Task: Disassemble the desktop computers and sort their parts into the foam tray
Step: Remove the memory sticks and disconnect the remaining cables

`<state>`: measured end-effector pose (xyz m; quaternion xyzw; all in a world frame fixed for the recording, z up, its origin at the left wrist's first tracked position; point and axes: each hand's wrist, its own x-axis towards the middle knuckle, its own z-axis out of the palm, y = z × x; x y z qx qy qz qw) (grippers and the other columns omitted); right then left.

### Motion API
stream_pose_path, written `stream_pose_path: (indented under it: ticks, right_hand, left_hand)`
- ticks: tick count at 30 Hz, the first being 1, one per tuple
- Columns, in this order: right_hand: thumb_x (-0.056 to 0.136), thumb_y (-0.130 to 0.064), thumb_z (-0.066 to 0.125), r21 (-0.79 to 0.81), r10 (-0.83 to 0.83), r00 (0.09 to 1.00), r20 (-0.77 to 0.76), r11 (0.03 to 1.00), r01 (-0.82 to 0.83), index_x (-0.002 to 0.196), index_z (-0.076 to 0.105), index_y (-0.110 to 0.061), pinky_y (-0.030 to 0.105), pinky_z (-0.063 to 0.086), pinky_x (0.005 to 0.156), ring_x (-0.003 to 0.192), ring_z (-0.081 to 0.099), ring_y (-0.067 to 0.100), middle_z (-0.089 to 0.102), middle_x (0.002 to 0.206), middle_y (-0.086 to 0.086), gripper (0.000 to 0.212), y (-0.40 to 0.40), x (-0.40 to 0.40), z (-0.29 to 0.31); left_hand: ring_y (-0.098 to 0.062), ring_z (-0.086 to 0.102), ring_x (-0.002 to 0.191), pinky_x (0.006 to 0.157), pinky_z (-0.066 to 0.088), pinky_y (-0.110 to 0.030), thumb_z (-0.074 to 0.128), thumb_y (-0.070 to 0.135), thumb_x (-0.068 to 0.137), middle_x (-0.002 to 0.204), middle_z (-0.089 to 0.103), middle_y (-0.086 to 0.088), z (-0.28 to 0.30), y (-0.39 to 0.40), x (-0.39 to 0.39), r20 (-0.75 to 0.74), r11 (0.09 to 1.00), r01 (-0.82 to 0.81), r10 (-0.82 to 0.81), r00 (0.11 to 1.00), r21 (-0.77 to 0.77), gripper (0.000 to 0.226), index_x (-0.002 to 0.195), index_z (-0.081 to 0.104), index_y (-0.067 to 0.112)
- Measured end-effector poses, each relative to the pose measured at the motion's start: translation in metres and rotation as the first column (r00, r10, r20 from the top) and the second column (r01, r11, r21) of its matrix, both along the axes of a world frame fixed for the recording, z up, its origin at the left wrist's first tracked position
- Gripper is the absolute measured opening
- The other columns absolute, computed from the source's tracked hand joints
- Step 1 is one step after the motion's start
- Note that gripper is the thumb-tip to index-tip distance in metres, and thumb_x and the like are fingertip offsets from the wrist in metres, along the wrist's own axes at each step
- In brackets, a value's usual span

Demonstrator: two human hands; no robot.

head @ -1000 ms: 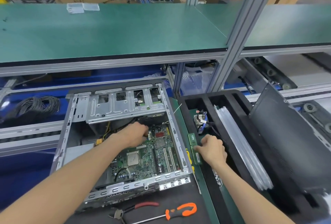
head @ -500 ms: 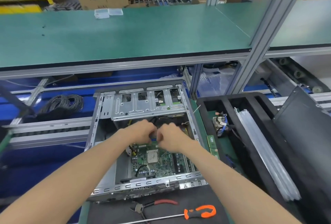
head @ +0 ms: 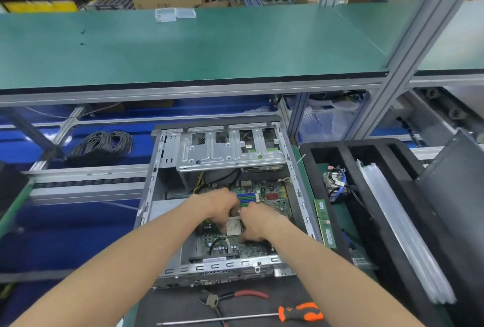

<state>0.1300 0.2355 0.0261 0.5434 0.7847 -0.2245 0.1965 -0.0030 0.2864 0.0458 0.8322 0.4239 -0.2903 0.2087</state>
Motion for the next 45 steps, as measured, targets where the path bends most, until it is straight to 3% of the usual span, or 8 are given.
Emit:
stream_pose_path:
  ticks: [10, 14, 21, 25, 30, 33, 37, 45]
  right_hand:
    - [0.085, -0.05, 0.073, 0.014, 0.021, 1.0, -0.004, 1.0, -0.021, 0.117, 0.059, -0.007, 0.039, 0.049, 0.076, 0.097, 0.059, 0.033, 0.061, 0.114, 0.014, 0.055, 0.001, 0.0, -0.002]
    - [0.081, -0.05, 0.074, 0.016, -0.001, 0.999, -0.045, 1.0, 0.002, 0.096, 0.056, -0.014, 0.035, 0.046, 0.069, 0.082, 0.051, 0.029, 0.053, 0.092, 0.007, 0.043, 0.002, 0.001, 0.001]
    - [0.083, -0.033, 0.059, 0.157, -0.075, 0.98, -0.185, 0.982, 0.105, 0.072, 0.049, -0.016, 0.031, 0.038, 0.058, 0.058, 0.049, 0.024, 0.046, 0.068, 0.001, 0.023, 0.003, 0.011, 0.015]
    - [0.083, -0.028, 0.055, 0.249, -0.068, 0.979, -0.192, 0.962, 0.115, 0.087, 0.055, -0.015, 0.035, 0.04, 0.066, 0.072, 0.055, 0.032, 0.045, 0.072, 0.001, 0.013, 0.003, 0.011, 0.018]
    - [0.094, -0.039, 0.054, 0.332, -0.103, 0.978, -0.183, 0.93, 0.16, 0.092, 0.057, -0.016, 0.04, 0.042, 0.072, 0.093, 0.064, 0.037, 0.06, 0.091, 0.011, 0.024, 0.005, 0.013, 0.014]
    - [0.1, -0.047, 0.05, 0.385, -0.131, 0.978, -0.164, 0.904, 0.186, 0.104, 0.063, -0.012, 0.042, 0.046, 0.076, 0.098, 0.066, 0.038, 0.066, 0.103, 0.014, 0.037, 0.005, 0.012, 0.01]
    - [0.1, -0.052, 0.048, 0.386, -0.168, 0.974, -0.15, 0.897, 0.214, 0.099, 0.061, -0.013, 0.042, 0.042, 0.074, 0.097, 0.066, 0.038, 0.067, 0.104, 0.013, 0.04, 0.004, 0.014, 0.008]
    - [0.084, -0.032, 0.05, 0.273, -0.289, 0.926, -0.243, 0.896, 0.351, 0.08, 0.05, -0.017, 0.037, 0.035, 0.068, 0.075, 0.051, 0.032, 0.046, 0.079, 0.005, 0.016, 0.0, 0.014, 0.017]
  left_hand:
    - [-0.016, 0.047, 0.092, 0.074, 0.044, -0.03, 0.092, 0.023, 0.068, 0.102, 0.061, 0.001, -0.002, 0.002, -0.005, 0.077, 0.999, -0.048, 0.049, 0.996, -0.018, 0.048, 0.101, 0.057, 0.025]
    - [-0.015, 0.046, 0.088, 0.073, 0.045, -0.029, 0.091, 0.016, 0.069, 0.086, 0.054, 0.009, -0.003, 0.004, -0.006, 0.09, 0.998, -0.057, 0.06, 0.994, -0.031, 0.045, 0.092, 0.054, 0.028]
    - [-0.014, 0.045, 0.089, 0.073, 0.043, -0.028, 0.083, 0.007, 0.074, 0.09, 0.059, 0.005, -0.005, 0.006, -0.009, 0.097, 0.999, -0.026, 0.027, 0.995, -0.02, 0.043, 0.11, 0.064, 0.018]
    - [-0.016, 0.048, 0.089, 0.075, 0.047, -0.031, 0.087, 0.012, 0.072, 0.1, 0.064, -0.001, -0.006, 0.006, -0.009, 0.083, 0.998, -0.041, 0.044, 0.996, -0.038, 0.042, 0.106, 0.062, 0.019]
    - [-0.013, 0.046, 0.075, 0.057, 0.037, -0.027, 0.089, 0.019, 0.071, 0.081, 0.053, 0.008, -0.005, 0.006, -0.007, 0.065, 0.998, -0.062, 0.064, 0.996, -0.033, 0.041, 0.082, 0.05, 0.025]
    - [-0.017, 0.047, 0.079, 0.065, 0.04, -0.03, 0.091, 0.032, 0.069, 0.078, 0.05, 0.007, -0.004, 0.004, -0.006, 0.042, 0.998, -0.051, 0.052, 0.998, -0.021, 0.046, 0.083, 0.048, 0.023]
    - [-0.021, 0.057, 0.085, 0.072, 0.051, -0.031, 0.09, 0.056, 0.061, 0.08, 0.061, 0.003, -0.006, -0.003, -0.001, 0.042, 0.999, -0.041, 0.04, 0.998, 0.022, 0.071, 0.109, 0.06, 0.012]
    - [-0.027, 0.063, 0.091, 0.073, 0.057, -0.04, 0.088, 0.056, 0.06, 0.107, 0.059, -0.002, -0.017, -0.021, 0.0, 0.044, 0.977, -0.029, 0.02, 0.999, 0.21, 0.062, 0.1, 0.066, 0.014]
